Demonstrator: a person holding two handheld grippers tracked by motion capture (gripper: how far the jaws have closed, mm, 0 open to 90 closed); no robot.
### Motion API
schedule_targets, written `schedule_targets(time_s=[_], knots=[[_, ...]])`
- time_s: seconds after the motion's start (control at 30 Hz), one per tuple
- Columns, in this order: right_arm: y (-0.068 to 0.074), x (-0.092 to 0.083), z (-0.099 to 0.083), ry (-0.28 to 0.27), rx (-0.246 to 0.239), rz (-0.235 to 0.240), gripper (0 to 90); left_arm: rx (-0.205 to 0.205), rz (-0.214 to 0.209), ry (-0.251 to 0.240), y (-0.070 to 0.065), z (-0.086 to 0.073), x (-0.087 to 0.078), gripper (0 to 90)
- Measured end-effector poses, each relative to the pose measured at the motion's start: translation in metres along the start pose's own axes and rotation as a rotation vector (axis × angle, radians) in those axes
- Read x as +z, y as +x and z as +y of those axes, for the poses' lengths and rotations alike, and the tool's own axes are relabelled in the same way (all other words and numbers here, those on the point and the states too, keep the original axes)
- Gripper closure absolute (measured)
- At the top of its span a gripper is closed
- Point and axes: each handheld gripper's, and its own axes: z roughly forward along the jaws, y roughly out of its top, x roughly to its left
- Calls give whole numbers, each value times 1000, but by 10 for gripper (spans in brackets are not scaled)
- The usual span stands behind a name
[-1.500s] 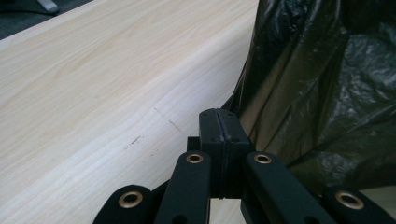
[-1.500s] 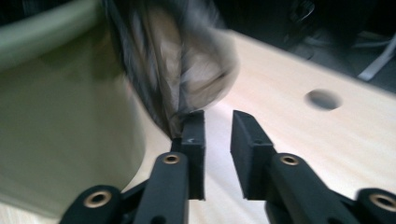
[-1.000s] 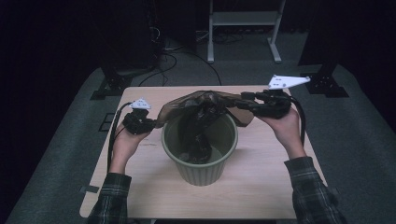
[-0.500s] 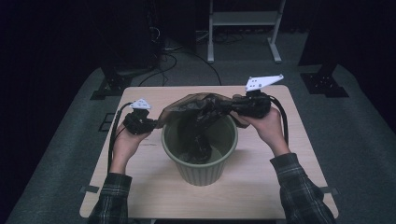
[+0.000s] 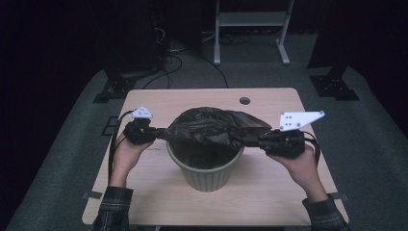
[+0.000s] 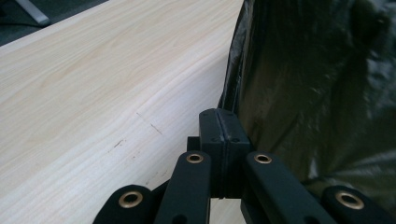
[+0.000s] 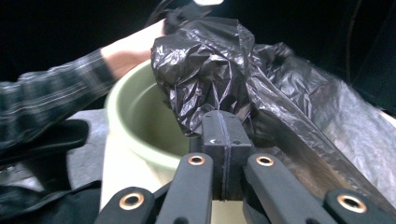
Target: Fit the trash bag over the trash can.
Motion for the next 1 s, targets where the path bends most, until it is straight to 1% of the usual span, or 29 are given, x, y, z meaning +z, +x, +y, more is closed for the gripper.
schedule_targets(time_s=[0.07, 0.13, 0.2, 0.3, 0.4, 0.43, 0.5, 0.53, 0.57, 0.6, 0.67, 0.77, 0.8, 0.87, 0.93, 1.0], knots=[[11, -4, -6, 3, -5, 14, 900, -1, 5, 5, 1, -3, -2, 899], [19, -6, -11, 12, -3, 22, 900, -13, 8, 7, 3, -7, -4, 900], [25, -7, -18, 12, 7, 42, 900, -21, 7, 14, 4, -10, -3, 899], [31, -3, -31, 26, 23, 65, 900, -27, 1, 23, 5, -14, 0, 900], [35, 6, -44, 43, 47, 101, 900, -31, 0, 32, 6, -16, 4, 899], [36, 8, -46, 45, 47, 109, 900, -31, -1, 36, 6, -17, 6, 899], [40, 17, -54, 62, 52, 141, 900, -37, 0, 48, 7, -19, 9, 899], [43, 23, -58, 81, 55, 160, 900, -36, 1, 54, 8, -19, 10, 899], [44, 26, -60, 90, 54, 163, 900, -40, 3, 58, 9, -20, 11, 899], [46, 30, -63, 99, 58, 178, 900, -43, 0, 61, 10, -21, 12, 899], [47, 38, -69, 115, 61, 185, 900, -49, -9, 58, 11, -21, 13, 899], [44, 42, -74, 110, 82, 201, 900, -49, -14, 59, 9, -20, 15, 900], [44, 43, -76, 110, 82, 210, 900, -43, -15, 61, 9, -20, 15, 899], [49, 47, -78, 137, 60, 220, 900, -36, -13, 54, 7, -19, 14, 899], [56, 52, -79, 181, 33, 228, 900, -31, -11, 51, 7, -19, 12, 899], [61, 58, -82, 228, 21, 228, 900, -37, -4, 57, 7, -20, 11, 900]])
